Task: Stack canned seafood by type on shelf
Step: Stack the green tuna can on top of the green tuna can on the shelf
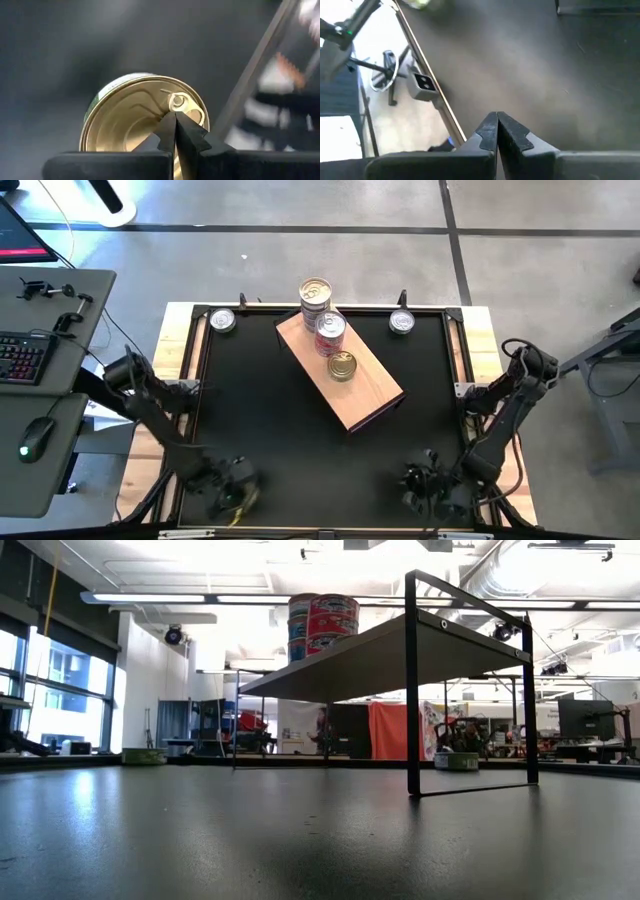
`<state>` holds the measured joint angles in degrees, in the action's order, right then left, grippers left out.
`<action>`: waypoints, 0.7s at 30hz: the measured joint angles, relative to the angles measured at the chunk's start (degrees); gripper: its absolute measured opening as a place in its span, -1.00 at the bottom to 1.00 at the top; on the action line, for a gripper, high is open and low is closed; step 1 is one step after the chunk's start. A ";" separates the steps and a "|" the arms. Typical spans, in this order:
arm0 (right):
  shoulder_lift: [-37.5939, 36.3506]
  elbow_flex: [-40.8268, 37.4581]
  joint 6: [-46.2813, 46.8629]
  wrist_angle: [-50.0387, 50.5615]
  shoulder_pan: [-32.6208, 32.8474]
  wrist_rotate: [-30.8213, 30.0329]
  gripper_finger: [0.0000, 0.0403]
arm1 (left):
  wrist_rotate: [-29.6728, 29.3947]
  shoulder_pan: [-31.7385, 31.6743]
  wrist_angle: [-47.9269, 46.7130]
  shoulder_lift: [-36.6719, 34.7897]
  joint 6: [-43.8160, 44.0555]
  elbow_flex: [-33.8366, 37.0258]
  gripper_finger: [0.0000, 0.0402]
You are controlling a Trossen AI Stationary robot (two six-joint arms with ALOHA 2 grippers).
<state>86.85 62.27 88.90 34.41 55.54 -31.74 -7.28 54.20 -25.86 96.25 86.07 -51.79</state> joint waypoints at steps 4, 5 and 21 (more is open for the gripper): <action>0.00 0.75 1.12 -0.84 0.45 -2.68 -1.00 | -12.66 -6.93 8.48 0.74 -8.05 0.59 -1.00; 0.00 0.75 1.08 -1.78 0.45 -2.82 -1.00 | -13.26 -8.76 11.15 1.16 -10.65 0.64 -1.00; 5.72 0.78 -1.89 -12.88 -3.07 -0.91 -1.00 | -3.97 -21.93 34.80 24.69 -35.93 -20.35 -1.00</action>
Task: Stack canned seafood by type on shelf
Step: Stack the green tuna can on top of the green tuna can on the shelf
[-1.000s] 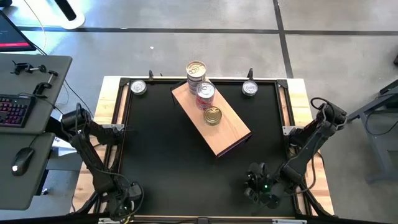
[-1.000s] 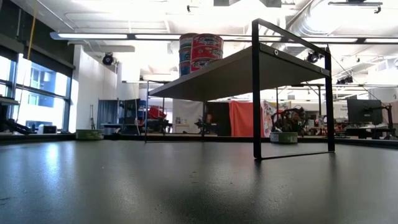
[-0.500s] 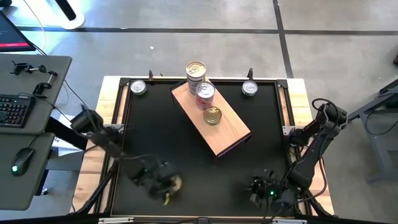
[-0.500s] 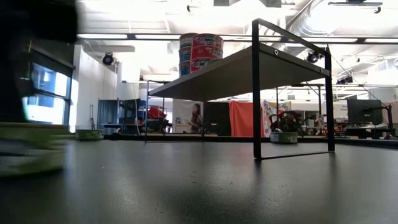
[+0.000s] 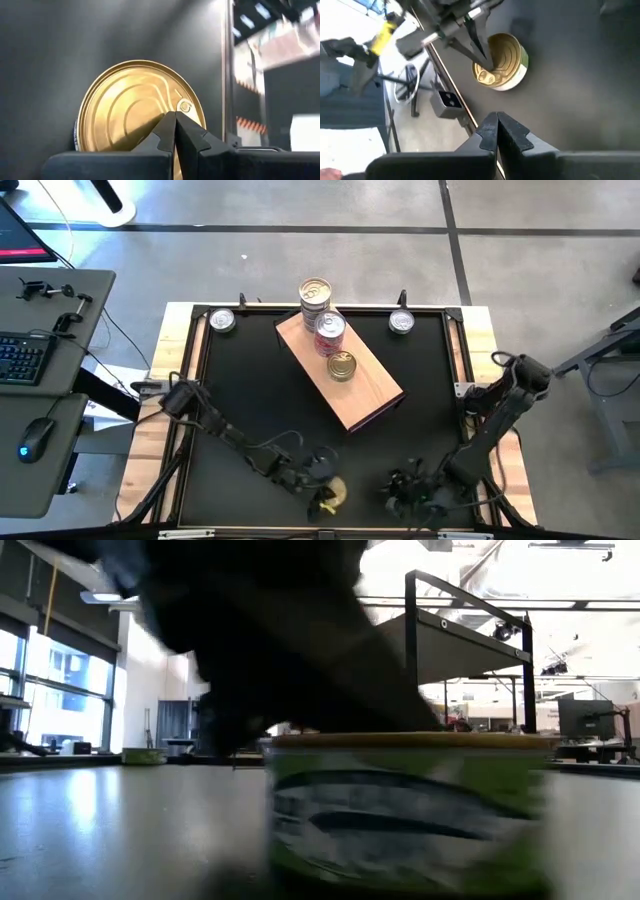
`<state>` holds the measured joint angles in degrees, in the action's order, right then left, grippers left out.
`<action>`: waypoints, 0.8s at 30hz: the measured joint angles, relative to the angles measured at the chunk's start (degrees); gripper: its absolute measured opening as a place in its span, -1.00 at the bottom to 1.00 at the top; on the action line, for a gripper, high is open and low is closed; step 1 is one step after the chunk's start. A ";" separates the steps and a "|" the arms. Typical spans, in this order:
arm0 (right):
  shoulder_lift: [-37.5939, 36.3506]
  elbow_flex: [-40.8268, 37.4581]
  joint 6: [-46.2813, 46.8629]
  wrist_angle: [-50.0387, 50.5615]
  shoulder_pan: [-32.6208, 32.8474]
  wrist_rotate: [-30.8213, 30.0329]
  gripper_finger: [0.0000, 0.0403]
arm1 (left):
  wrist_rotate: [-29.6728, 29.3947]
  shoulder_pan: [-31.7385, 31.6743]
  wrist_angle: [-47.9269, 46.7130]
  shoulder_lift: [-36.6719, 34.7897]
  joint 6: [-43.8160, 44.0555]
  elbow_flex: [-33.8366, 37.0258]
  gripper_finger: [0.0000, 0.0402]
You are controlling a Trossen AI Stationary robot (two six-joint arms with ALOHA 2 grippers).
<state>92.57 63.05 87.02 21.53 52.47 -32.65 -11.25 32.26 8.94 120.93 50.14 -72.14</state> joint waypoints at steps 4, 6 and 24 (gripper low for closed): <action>4.46 0.00 0.79 -4.14 -2.81 4.34 -1.00 | 4.36 -1.34 -6.36 -0.11 -8.88 -5.99 -1.00; 6.43 0.00 4.22 -3.83 -4.33 6.88 -1.00 | 3.87 -1.52 -11.48 -2.14 -13.50 -7.77 -1.00; 20.84 0.00 8.26 -19.40 -11.01 20.36 -1.00 | -13.46 6.39 -10.02 -6.09 -23.34 -1.28 -1.00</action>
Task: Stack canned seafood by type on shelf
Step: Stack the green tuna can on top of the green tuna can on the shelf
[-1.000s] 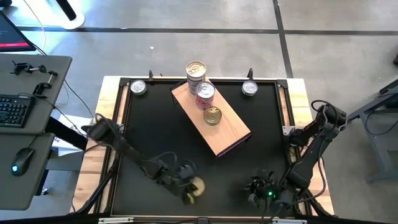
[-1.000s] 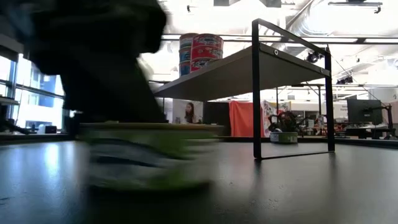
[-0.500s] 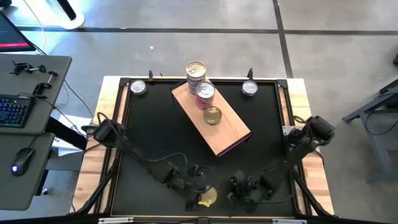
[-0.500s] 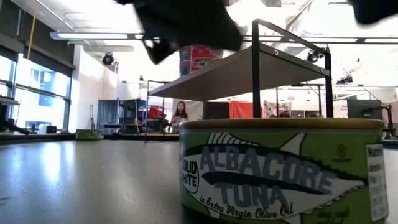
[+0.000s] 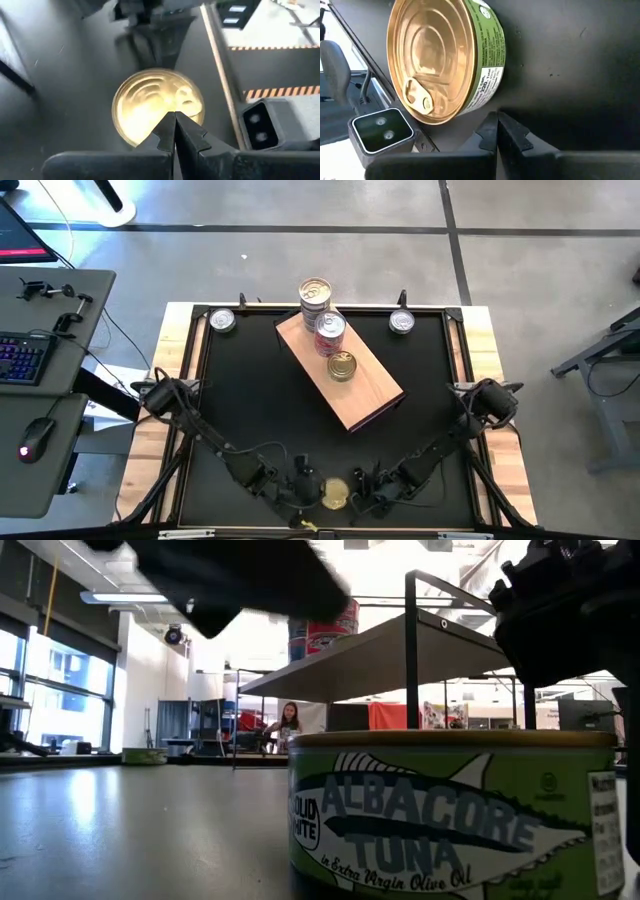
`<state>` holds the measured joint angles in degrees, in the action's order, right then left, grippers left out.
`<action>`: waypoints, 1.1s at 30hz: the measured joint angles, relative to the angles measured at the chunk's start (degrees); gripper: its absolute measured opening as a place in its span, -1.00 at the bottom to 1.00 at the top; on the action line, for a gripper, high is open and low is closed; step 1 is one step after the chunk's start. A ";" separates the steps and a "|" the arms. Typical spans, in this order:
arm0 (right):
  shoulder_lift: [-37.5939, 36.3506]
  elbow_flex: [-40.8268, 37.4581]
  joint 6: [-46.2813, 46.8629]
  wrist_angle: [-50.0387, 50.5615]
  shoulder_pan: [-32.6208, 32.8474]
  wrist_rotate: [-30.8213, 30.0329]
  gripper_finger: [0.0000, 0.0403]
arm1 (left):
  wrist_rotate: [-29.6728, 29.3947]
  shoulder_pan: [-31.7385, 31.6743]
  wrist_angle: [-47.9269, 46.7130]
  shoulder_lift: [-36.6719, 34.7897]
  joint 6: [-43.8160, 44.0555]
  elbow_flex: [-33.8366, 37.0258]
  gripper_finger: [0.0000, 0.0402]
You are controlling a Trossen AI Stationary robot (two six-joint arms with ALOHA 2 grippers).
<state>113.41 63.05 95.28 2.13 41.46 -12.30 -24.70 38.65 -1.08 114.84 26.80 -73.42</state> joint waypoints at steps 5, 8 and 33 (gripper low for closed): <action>0.08 0.02 -0.19 0.48 -0.51 -0.08 -1.00 | 0.80 -0.54 -1.82 0.92 0.07 1.09 -1.00; 0.06 0.02 0.24 0.59 -1.06 0.35 -1.00 | 2.01 -0.87 -1.44 0.68 0.78 1.66 -1.00; -0.14 3.74 -2.63 3.59 -1.71 -7.34 -1.00 | 3.21 -0.70 -4.00 0.70 0.96 3.91 -1.00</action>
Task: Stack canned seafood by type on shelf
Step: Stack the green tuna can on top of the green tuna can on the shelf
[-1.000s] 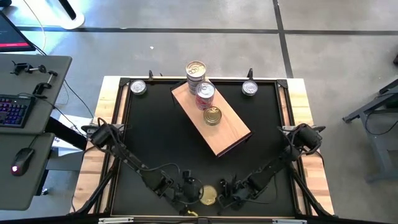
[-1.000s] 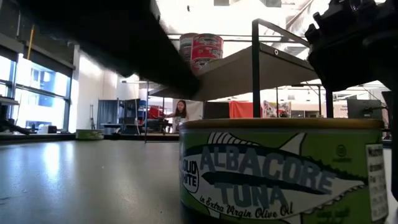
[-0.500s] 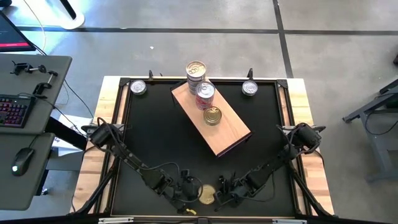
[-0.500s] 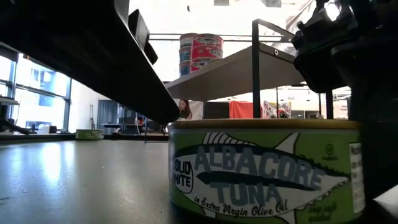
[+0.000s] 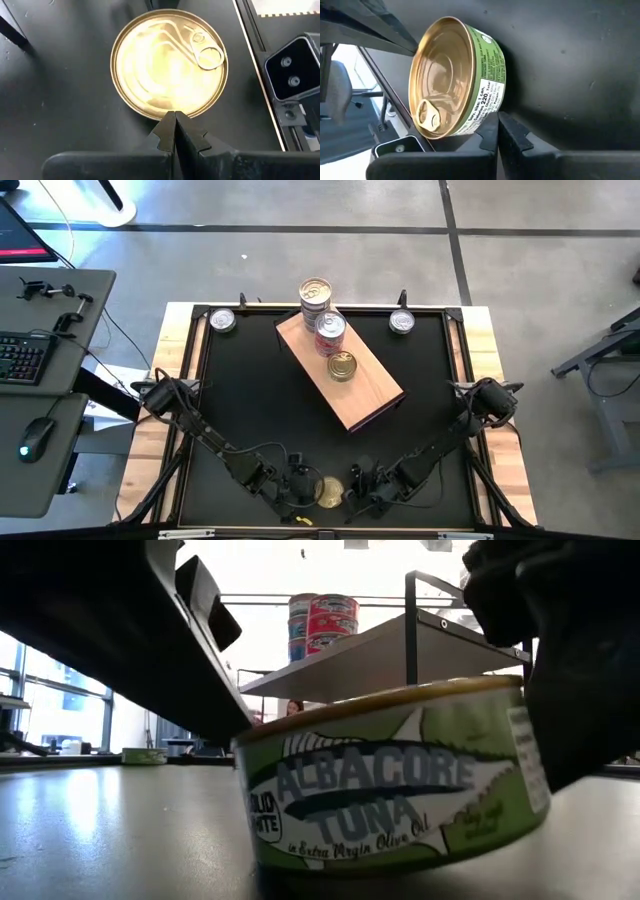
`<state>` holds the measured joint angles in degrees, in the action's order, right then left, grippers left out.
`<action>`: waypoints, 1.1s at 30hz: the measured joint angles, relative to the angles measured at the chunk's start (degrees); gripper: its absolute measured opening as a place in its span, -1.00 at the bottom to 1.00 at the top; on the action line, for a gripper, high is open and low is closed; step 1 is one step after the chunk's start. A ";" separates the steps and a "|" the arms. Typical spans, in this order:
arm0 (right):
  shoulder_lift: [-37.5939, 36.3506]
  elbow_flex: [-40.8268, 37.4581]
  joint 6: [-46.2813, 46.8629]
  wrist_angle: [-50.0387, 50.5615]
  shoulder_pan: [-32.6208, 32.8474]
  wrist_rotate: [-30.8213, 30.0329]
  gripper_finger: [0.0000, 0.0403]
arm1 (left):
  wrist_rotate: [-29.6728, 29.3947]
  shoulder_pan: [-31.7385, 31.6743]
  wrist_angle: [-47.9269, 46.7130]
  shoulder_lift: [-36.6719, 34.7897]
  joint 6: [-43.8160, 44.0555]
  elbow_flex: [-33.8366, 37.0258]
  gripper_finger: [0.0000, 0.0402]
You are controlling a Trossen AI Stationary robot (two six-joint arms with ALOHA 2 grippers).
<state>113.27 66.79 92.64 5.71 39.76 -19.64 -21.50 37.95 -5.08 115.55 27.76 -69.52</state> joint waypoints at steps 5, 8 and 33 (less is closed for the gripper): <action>-0.02 0.96 -0.15 2.10 -0.04 -0.42 -1.00 | -0.25 0.00 0.25 0.45 -0.43 -0.02 -1.00; -0.02 0.97 -0.15 2.24 -0.05 -0.13 -1.00 | -0.76 0.03 0.82 0.62 -0.40 -0.02 -1.00; -0.31 1.23 -1.47 -5.24 0.21 0.23 -1.00 | -6.11 0.21 -1.99 0.98 0.50 0.12 -1.00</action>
<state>112.97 68.02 91.18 0.48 39.97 -19.41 -27.60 38.17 -7.07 116.53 28.26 -69.40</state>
